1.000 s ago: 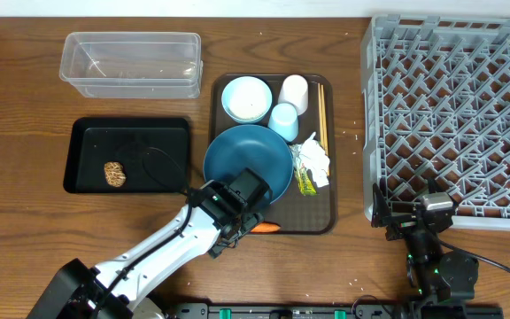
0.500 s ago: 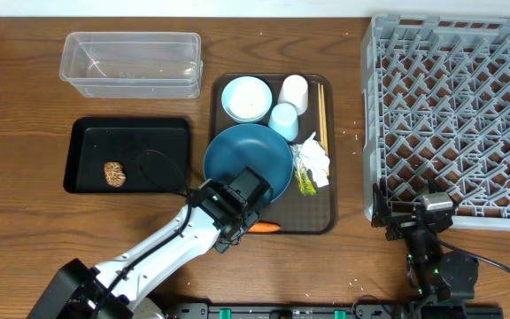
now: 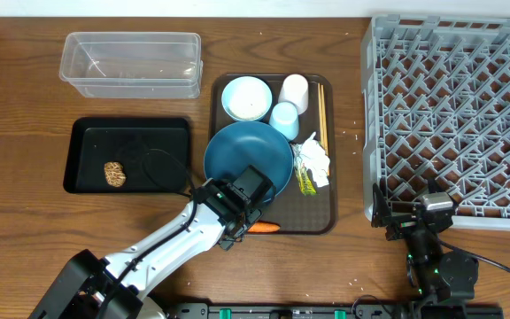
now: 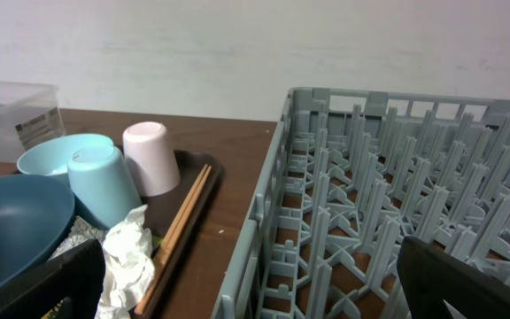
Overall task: Sort waste into correct bins and load items into the dishwasher rack
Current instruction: 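Position the left gripper around the orange carrot beside the plate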
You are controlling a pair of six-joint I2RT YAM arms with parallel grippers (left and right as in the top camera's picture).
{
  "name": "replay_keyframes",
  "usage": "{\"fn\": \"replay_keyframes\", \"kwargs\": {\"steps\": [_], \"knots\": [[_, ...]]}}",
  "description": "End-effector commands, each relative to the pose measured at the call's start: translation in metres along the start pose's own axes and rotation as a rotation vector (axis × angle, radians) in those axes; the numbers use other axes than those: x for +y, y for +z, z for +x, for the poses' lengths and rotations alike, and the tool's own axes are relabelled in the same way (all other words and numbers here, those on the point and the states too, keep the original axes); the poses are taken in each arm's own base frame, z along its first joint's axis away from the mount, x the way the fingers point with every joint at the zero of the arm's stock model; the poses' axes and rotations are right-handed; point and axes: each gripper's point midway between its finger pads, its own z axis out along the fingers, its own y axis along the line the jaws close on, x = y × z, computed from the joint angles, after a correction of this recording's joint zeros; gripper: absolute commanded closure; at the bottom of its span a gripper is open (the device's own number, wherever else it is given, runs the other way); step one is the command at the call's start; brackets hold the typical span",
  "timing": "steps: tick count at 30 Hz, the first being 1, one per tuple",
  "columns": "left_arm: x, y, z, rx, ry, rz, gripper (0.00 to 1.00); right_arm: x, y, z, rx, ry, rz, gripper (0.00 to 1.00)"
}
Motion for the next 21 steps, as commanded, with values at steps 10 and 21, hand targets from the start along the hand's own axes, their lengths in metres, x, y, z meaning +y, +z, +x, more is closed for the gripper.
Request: {"fn": "replay_keyframes", "kwargs": {"steps": [10, 21], "knots": [[0.004, 0.010, -0.003, -0.015, -0.012, -0.024, 0.41, -0.003, 0.000, 0.001, 0.003, -0.010, 0.010, 0.01], [-0.004, 0.010, -0.004, -0.017, -0.013, 0.006, 0.50, -0.003, 0.000, 0.001, 0.003, -0.010, 0.010, 0.01]]}}
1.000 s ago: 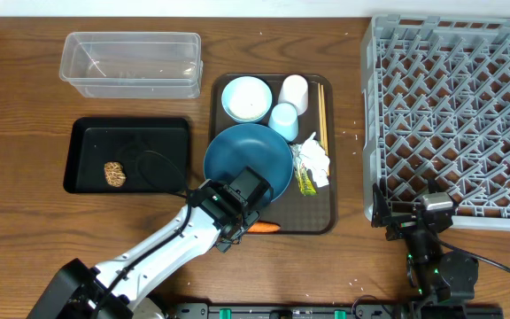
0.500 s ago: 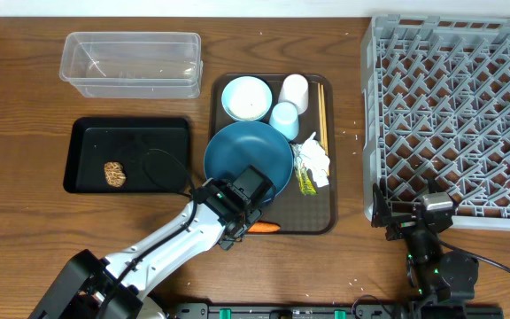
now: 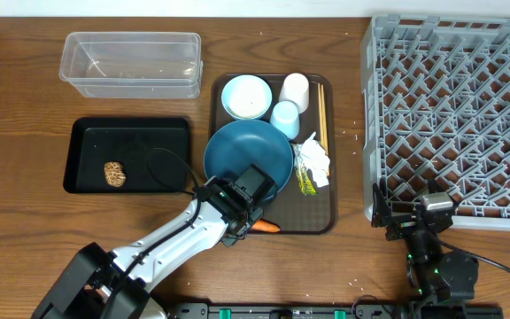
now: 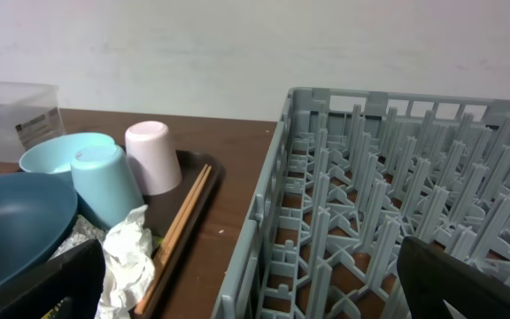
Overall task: Sort waste into correct bins and load items into the dishwasher rack
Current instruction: 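Position the left gripper around the orange carrot beside the plate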
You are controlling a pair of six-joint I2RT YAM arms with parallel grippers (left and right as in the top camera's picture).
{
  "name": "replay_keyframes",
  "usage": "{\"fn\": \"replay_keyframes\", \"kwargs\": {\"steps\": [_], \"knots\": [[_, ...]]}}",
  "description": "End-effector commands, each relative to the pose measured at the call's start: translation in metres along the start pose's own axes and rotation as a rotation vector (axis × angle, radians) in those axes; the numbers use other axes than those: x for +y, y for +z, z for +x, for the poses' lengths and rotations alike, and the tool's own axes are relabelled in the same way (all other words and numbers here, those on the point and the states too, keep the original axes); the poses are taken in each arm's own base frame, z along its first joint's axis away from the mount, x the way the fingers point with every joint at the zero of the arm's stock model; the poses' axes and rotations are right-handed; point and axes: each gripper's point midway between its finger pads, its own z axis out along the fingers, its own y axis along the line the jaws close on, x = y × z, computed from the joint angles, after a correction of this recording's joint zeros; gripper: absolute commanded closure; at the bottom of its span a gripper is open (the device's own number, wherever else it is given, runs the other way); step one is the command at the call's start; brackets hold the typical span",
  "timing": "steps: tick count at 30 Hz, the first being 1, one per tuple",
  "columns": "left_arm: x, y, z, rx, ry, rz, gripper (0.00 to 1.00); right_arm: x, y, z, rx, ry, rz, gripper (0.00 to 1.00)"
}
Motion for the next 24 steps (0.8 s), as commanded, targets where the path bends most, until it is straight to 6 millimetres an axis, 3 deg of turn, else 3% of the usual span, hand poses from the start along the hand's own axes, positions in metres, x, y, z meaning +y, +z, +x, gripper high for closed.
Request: {"fn": "replay_keyframes", "kwargs": {"steps": [1, 6, 24], "knots": [[0.0052, 0.0035, -0.0030, -0.015, -0.011, -0.018, 0.51, -0.0028, -0.0002, 0.0011, 0.003, -0.010, 0.010, 0.01], [0.0053, 0.0035, -0.0030, -0.015, -0.011, -0.019, 0.59, -0.0028, -0.0002, 0.0011, 0.003, -0.010, 0.010, 0.01], [0.0146, 0.0128, 0.0001, -0.026, 0.017, -0.074, 0.68, -0.0028, -0.0001, 0.0012, 0.003, -0.010, 0.010, 0.01]]}}
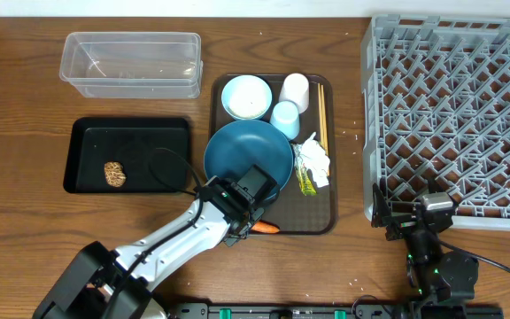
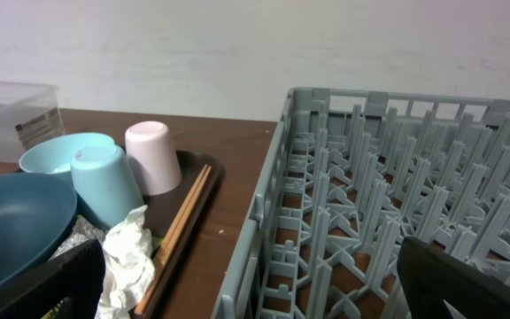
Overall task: Sort waste into correct bins and load items into the dishwasher rack
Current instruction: 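Position the left gripper around the orange carrot beside the plate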
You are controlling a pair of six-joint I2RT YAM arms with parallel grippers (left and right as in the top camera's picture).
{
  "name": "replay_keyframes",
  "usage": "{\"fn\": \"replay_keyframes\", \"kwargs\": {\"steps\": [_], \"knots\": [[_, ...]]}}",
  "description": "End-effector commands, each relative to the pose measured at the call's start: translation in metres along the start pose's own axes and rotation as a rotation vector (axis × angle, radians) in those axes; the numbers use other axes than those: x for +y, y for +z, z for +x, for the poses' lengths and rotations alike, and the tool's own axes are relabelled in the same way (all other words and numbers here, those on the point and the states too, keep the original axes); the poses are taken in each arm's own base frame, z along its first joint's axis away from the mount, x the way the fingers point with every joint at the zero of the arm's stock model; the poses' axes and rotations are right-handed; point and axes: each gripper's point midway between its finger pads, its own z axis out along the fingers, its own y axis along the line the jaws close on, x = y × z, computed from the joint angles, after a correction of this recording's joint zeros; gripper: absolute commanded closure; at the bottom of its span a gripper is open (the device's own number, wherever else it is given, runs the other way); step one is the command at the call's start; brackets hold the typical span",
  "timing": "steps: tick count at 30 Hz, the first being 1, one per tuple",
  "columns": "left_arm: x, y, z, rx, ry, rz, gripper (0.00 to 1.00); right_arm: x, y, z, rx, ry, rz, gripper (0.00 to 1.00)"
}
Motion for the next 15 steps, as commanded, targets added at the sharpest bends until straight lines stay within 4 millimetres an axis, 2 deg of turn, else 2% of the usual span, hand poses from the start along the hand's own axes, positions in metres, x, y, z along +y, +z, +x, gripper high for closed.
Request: {"fn": "replay_keyframes", "kwargs": {"steps": [1, 8, 10, 15], "knots": [[0.0155, 0.0109, -0.0013, -0.016, 0.035, -0.069, 0.69, -0.0029, -0.0002, 0.0011, 0.003, -0.010, 0.010, 0.01], [0.0156, 0.0108, -0.0013, -0.017, 0.037, -0.069, 0.72, -0.0029, -0.0002, 0.0011, 0.003, -0.010, 0.010, 0.01], [0.0155, 0.0108, -0.0014, -0.016, 0.037, -0.069, 0.76, -0.0029, -0.0002, 0.0011, 0.003, -0.010, 0.010, 0.01], [0.0148, 0.0096, -0.0012, -0.016, 0.037, -0.064, 0.77, -0.0029, -0.0002, 0.0011, 0.003, -0.010, 0.010, 0.01]]}}
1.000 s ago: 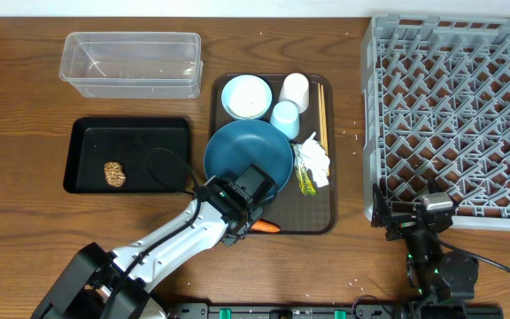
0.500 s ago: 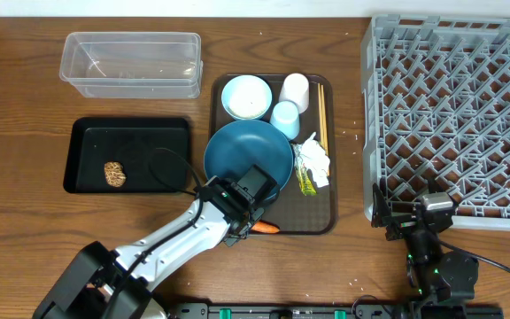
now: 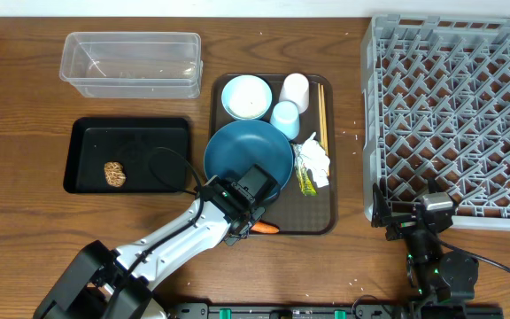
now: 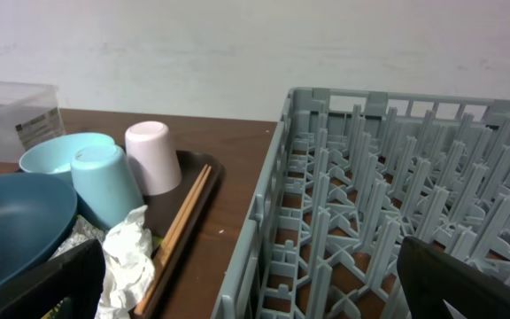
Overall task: Sort waste into correct bins and load items into the dishwasher rack
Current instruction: 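Position the left gripper around the orange carrot beside the plate, then grasp the carrot and carry it to the black tray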
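Note:
A brown tray (image 3: 326, 217) holds a dark blue plate (image 3: 253, 146), a light blue bowl (image 3: 245, 97), a pink cup (image 3: 295, 90), a light blue cup (image 3: 284, 118), chopsticks (image 3: 321, 111), crumpled paper (image 3: 312, 158) and a carrot piece (image 3: 264, 228). My left gripper (image 3: 248, 202) hangs over the plate's near rim beside the carrot, its fingers hidden under the wrist. My right gripper (image 3: 412, 215) (image 4: 251, 297) stands open at the front left corner of the grey dishwasher rack (image 3: 454, 106), holding nothing.
A black tray (image 3: 91, 133) at the left holds a brown food scrap (image 3: 114, 174). A clear plastic tub (image 3: 131, 64) stands behind it. A green wrapper (image 3: 307, 184) lies under the paper. The rack (image 4: 370, 177) fills the right side.
My left gripper stood at the tray's front edge by the carrot at every moment. Between the first two moments the left arm shifted slightly and the dishes moved a little to the right in the right wrist view. Nothing has changed after that. The right arm stayed still.

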You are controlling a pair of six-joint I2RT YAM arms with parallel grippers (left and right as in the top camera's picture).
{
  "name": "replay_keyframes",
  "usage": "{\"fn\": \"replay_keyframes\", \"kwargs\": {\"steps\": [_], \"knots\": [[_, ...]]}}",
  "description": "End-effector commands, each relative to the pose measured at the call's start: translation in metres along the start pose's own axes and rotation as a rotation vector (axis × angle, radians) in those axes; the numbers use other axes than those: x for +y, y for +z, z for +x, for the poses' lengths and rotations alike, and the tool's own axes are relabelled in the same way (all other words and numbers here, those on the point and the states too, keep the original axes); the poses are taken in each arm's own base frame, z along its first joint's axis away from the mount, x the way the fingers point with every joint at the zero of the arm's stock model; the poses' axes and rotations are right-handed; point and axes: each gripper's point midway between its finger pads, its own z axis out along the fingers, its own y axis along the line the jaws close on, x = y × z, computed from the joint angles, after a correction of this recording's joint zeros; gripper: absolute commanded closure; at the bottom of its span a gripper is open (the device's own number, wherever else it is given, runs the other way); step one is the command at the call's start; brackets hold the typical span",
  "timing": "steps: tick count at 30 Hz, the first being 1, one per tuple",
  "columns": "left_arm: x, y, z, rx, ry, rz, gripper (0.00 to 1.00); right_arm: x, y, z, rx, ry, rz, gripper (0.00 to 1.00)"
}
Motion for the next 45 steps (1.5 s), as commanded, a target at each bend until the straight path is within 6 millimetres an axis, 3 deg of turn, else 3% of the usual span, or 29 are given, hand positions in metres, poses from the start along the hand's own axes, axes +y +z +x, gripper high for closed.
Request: {"fn": "replay_keyframes", "kwargs": {"steps": [1, 17, 33, 40, 45], "knots": [[0.016, 0.009, -0.001, -0.013, 0.037, -0.065, 0.77, -0.003, 0.000, 0.001, 0.003, -0.010, 0.010, 0.01], [-0.004, -0.035, -0.004, -0.028, 0.046, 0.103, 0.80, -0.003, 0.000, 0.001, 0.003, -0.010, 0.010, 0.01], [0.010, -0.058, -0.003, -0.015, 0.042, 0.116, 0.81, -0.003, 0.000, 0.001, 0.003, -0.010, 0.010, 0.01], [0.012, -0.077, -0.053, -0.155, -0.032, 0.172, 0.81, -0.003, 0.000, 0.001, 0.003, -0.010, 0.010, 0.01], [0.027, -0.095, -0.124, -0.341, -0.126, 0.183, 0.81, -0.003, 0.000, 0.001, 0.003, -0.010, 0.010, 0.01]]}}
